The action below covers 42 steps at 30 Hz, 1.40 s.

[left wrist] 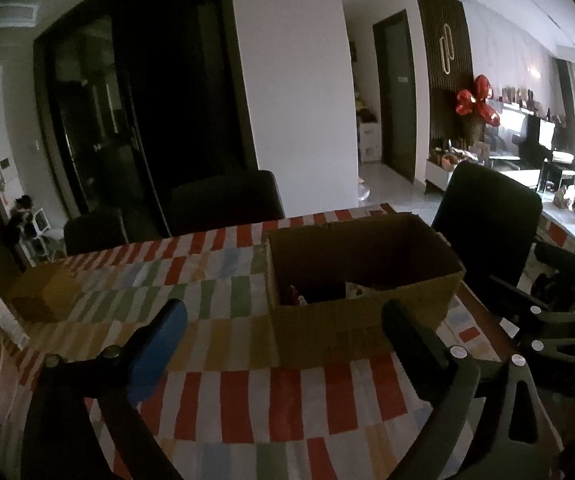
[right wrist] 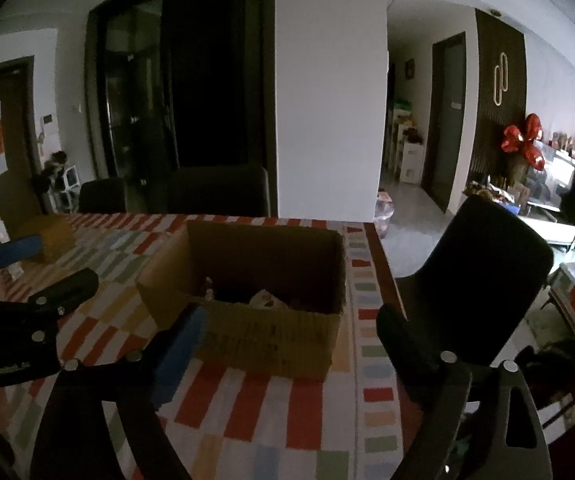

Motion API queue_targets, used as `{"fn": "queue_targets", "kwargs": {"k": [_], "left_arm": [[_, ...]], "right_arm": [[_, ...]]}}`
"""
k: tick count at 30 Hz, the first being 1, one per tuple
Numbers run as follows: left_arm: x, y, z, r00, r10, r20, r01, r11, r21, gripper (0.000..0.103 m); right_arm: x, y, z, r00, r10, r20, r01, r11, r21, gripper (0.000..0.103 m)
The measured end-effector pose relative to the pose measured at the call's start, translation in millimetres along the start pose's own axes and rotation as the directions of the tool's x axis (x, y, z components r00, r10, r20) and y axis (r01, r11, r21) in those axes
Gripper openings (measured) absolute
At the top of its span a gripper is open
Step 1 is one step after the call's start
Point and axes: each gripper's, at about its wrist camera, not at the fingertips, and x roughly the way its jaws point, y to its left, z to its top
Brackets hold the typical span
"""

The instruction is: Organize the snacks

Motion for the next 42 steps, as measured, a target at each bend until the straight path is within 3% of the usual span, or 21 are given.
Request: {"fn": "queue_targets", "kwargs": {"k": [10, 20, 42], "left_arm": [[-61, -7, -31, 0.998, 0.012, 0.055, -0.012, 1.0, 0.001, 0.103], [-102, -4, -61, 0.997, 0.027, 0.067, -0.024, 0.999, -0.049, 0.103], [-126, -8, -80, 0.998, 0.017, 0.068, -0.013, 0.999, -0.052, 0.103]], "right_arm": [[-57, 4, -29, 0.998, 0.001, 0.059, -0.001, 1.0, 0.001, 0.094], [-87, 14, -58, 0.999, 0.012, 0.04, -0.012, 1.0, -0.004, 0.094], [-110, 20, -73, 0.999, 0.028, 0.042, -0.027, 1.0, -0.009, 0.094]]}}
